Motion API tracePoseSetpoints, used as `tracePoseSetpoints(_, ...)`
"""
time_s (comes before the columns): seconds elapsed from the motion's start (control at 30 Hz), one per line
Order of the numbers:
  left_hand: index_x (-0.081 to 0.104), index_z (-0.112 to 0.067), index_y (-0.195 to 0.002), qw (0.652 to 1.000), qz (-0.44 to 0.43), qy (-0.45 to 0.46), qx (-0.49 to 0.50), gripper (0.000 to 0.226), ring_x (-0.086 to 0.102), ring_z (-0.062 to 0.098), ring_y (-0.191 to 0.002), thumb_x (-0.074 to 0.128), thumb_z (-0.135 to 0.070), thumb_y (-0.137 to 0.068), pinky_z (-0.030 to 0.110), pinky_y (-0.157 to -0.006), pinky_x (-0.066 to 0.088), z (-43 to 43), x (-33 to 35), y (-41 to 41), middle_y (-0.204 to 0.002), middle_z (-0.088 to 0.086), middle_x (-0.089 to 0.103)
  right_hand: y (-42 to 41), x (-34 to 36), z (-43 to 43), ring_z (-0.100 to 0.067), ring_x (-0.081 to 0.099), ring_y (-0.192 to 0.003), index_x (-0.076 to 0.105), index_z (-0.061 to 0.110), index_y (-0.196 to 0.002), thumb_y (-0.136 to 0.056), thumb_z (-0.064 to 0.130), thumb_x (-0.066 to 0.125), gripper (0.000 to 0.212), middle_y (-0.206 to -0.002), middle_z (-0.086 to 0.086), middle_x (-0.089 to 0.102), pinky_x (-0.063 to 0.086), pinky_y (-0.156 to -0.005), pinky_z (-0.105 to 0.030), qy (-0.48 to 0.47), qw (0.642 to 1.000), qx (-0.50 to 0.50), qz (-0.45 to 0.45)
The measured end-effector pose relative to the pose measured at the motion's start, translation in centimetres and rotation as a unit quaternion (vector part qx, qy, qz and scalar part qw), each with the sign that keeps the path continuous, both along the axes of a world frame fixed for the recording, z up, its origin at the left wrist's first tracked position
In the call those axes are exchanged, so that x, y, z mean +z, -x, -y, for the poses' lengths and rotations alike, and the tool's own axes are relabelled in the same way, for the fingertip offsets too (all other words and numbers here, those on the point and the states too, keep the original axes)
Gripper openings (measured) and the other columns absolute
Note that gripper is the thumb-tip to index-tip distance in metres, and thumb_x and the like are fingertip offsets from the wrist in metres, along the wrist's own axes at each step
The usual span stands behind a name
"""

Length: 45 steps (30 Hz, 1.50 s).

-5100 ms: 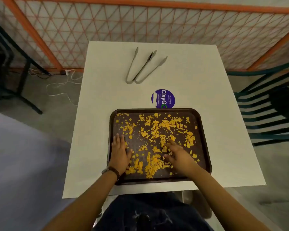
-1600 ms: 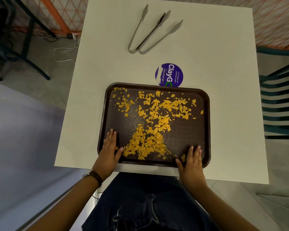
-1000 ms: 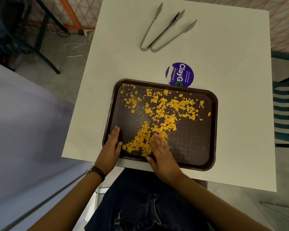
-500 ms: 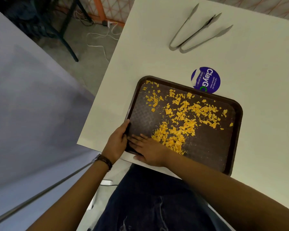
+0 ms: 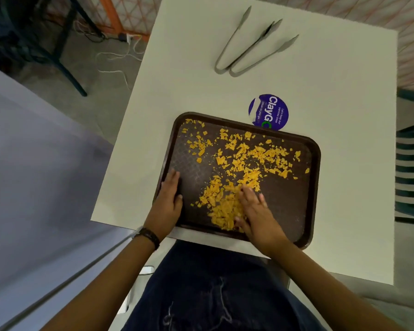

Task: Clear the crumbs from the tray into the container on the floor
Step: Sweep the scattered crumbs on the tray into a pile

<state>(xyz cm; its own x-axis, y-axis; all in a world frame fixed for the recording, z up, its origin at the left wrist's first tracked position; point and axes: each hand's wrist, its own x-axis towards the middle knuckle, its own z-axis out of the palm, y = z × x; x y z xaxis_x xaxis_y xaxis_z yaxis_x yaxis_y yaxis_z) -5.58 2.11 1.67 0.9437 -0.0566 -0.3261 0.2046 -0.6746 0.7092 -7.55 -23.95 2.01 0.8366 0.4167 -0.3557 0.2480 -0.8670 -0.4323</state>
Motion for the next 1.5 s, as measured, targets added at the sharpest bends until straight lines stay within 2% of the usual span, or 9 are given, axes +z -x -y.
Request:
tracePoseSetpoints(0.13,-0.004,-0.009,-0.146,0.994,-0.007,-0.102,-0.046,0.080,-0.017,0.017,-0.141,0.019,-0.054,-0.085,0.037,-0.115,-0.012,2.8,-1.9,-0.6,-0.150,0.000,-0.018,1.0,-0.5,2.3,-0.010,-0.015,-0.144,-0.003,0.016,-0.147,-0.094,0.050,0.028,0.070,-0.154,0.004,-0.014,-0.009,-0.117,-0.029,-0.020,0.983,-0.184,-0.023)
tracePoseSetpoints(0.23,-0.009,-0.007,-0.145,0.989,-0.029,-0.136,-0.045,0.084,-0.020,0.018,-0.140,0.012,-0.060,-0.083,0.039,-0.115,-0.014,5.1,-2.9,0.0,-0.149,0.003,-0.021,1.9,-1.3,3.1,-0.011,-0.016,-0.143,-0.002,0.012,-0.149,-0.093,0.061,0.024,0.078,-0.155,0.002,-0.014,-0.008,-0.118,-0.031,-0.024,0.965,-0.259,-0.030)
tracePoseSetpoints(0.3,-0.012,-0.008,-0.144,0.986,-0.038,-0.149,-0.057,0.084,-0.021,0.019,-0.140,0.009,-0.063,-0.084,0.040,-0.115,-0.016,6.6,-3.2,0.4,-0.151,0.005,-0.021,2.1,-1.7,3.2,-0.012,-0.017,-0.142,-0.001,0.010,-0.149,-0.093,0.053,0.029,0.077,-0.157,-0.002,-0.012,-0.007,-0.118,-0.033,-0.029,0.953,-0.300,-0.041)
tracePoseSetpoints(0.47,-0.021,-0.018,-0.141,0.991,-0.031,-0.091,-0.096,0.081,-0.028,0.015,-0.138,0.008,-0.066,-0.083,0.023,-0.102,-0.034,9.3,-2.8,0.0,-0.151,0.003,-0.026,1.9,-2.6,2.8,-0.014,-0.025,-0.140,-0.005,0.009,-0.150,-0.094,0.054,0.026,0.078,-0.157,-0.004,-0.019,-0.019,-0.112,-0.028,-0.014,0.946,-0.319,-0.059)
tracePoseSetpoints(0.67,-0.016,-0.022,-0.145,0.993,-0.023,0.005,-0.115,0.076,-0.022,0.016,-0.142,0.026,-0.052,-0.090,0.015,-0.102,-0.028,10.7,-1.8,-1.2,-0.153,-0.005,-0.025,2.0,-2.3,3.1,-0.014,-0.025,-0.141,-0.008,0.011,-0.149,-0.089,0.055,0.025,0.081,-0.150,0.005,-0.026,-0.015,-0.116,-0.033,-0.045,0.946,-0.316,-0.063)
tracePoseSetpoints(0.87,-0.013,-0.033,-0.142,0.998,-0.021,0.019,-0.059,0.069,-0.018,0.018,-0.137,0.036,-0.039,-0.094,0.042,-0.106,0.000,7.3,-0.5,-5.7,-0.152,-0.012,-0.018,-1.0,-1.6,5.7,-0.008,-0.018,-0.141,-0.003,0.012,-0.149,-0.090,0.051,0.028,0.077,-0.152,0.008,-0.017,-0.010,-0.115,-0.026,-0.064,0.942,-0.329,-0.008)
tracePoseSetpoints(1.1,0.000,-0.018,-0.148,0.998,0.012,-0.044,-0.051,0.065,-0.010,0.018,-0.145,0.036,-0.034,-0.096,0.031,-0.115,-0.007,4.5,-1.6,-9.8,-0.158,-0.001,-0.006,-5.8,-3.7,7.9,-0.016,-0.011,-0.144,0.011,0.009,-0.150,-0.098,0.039,0.038,0.066,-0.160,-0.009,-0.003,-0.003,-0.119,-0.036,-0.045,0.928,-0.369,0.041)
tracePoseSetpoints(1.27,0.000,-0.021,-0.148,0.999,0.001,-0.036,-0.035,0.065,-0.007,0.020,-0.145,0.037,-0.034,-0.096,0.031,-0.113,-0.002,4.4,-1.5,-9.9,-0.158,-0.003,-0.004,-6.4,-4.0,4.7,-0.016,-0.018,-0.144,0.000,0.012,-0.150,-0.098,0.047,0.024,0.067,-0.159,-0.006,-0.010,-0.013,-0.116,-0.032,-0.007,0.949,-0.315,0.021)
tracePoseSetpoints(1.5,-0.001,-0.024,-0.147,0.999,-0.005,-0.036,-0.026,0.064,-0.008,0.019,-0.144,0.036,-0.034,-0.096,0.032,-0.111,0.001,4.6,-1.4,-9.1,-0.157,-0.006,-0.008,-5.1,-2.5,0.1,-0.012,-0.011,-0.146,0.002,0.019,-0.150,-0.093,0.049,0.029,0.070,-0.157,0.005,-0.010,-0.008,-0.117,-0.028,-0.173,0.967,-0.186,-0.033)
